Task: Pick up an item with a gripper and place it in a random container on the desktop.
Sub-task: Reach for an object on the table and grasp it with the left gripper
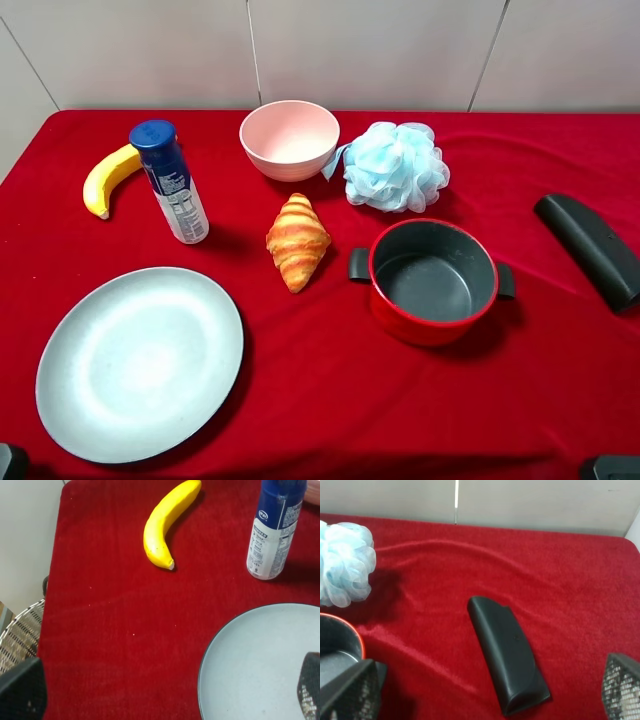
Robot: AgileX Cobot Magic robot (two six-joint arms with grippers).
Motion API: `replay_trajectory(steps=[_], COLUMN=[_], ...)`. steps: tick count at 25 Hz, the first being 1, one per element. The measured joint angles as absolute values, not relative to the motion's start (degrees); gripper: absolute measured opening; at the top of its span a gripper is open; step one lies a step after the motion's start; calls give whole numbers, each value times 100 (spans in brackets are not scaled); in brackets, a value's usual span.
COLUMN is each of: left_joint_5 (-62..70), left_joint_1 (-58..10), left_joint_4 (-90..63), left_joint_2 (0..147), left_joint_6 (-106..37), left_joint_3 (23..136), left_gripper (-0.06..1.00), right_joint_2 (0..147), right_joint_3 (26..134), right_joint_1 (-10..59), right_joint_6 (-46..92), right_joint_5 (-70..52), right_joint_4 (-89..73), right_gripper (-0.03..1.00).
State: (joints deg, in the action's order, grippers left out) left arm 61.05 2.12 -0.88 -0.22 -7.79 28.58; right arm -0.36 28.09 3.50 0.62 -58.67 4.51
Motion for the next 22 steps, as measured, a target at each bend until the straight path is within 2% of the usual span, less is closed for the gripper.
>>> replay_trajectory(steps=[22], left_joint_5=[6105], left_joint_1=[212], left_joint_4=[-88], left_joint_2=[-22], left_joint_6=[-779], left_joint_3=[2858], left_gripper=[99], right_joint_2=[-36], right_joint_3=[2809], right_joint_1=[350], right_joint_6=[62], right_joint_5=[-5867], right_joint_4=[451], right_gripper=[69])
